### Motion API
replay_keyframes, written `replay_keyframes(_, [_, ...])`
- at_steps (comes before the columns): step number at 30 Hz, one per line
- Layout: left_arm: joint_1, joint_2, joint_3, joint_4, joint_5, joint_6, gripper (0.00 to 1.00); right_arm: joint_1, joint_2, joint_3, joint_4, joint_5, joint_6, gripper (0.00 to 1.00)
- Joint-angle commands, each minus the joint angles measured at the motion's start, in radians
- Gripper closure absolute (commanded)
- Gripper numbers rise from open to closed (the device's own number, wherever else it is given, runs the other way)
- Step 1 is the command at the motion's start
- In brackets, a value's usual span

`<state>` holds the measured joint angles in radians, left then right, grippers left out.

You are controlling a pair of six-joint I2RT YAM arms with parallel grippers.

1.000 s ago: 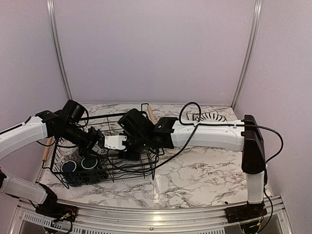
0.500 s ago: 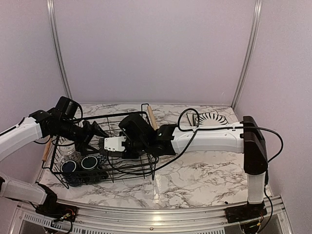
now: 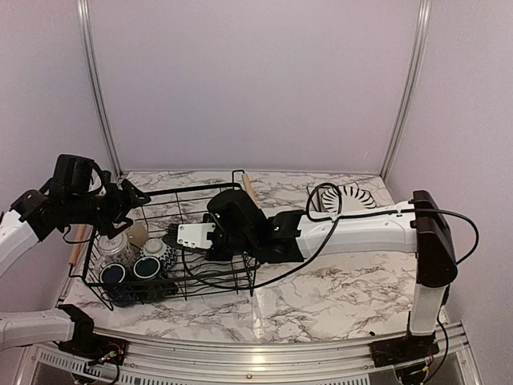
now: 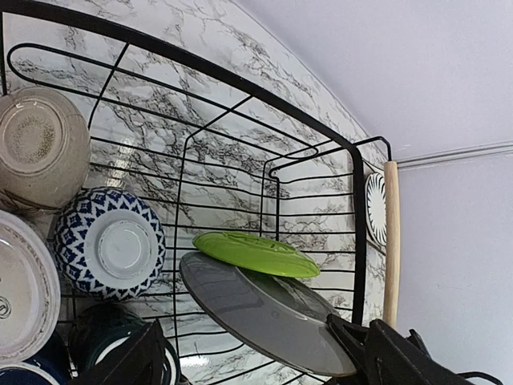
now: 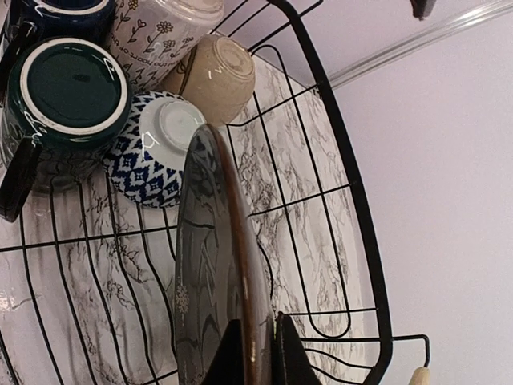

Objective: Unload the mixed dishes from the dish rack
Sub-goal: Place the plate with another plate.

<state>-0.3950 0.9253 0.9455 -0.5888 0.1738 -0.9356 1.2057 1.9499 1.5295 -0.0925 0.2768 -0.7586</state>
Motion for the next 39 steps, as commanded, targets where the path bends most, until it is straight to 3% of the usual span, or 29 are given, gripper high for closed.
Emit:
replay_keyframes(1, [-0.024,-0.018,-0.063,0.093,-0.049,-0.004,0.12,0.006,-0.075,-0.016,0.195,0.082,-0.023,1.0])
replay_keyframes(8, [-0.067,-0.022,-0.082,0.126,-0.099,-0.009,0.14,0.006,-0.108,-0.038,0.267,0.096,-0.092,1.0])
replay_keyframes(25, [-0.07,-0.075,-0.102,0.136,-0.163,0.002,0.12,0.0,-0.168,0.018,0.096,-0.126,-0.107,1.0])
replay_keyframes(39, [-0.07,-0.074,-0.099,0.142,-0.169,0.014,0.1,0.0,-0.219,-0.015,0.056,-0.087,-0.091,1.0])
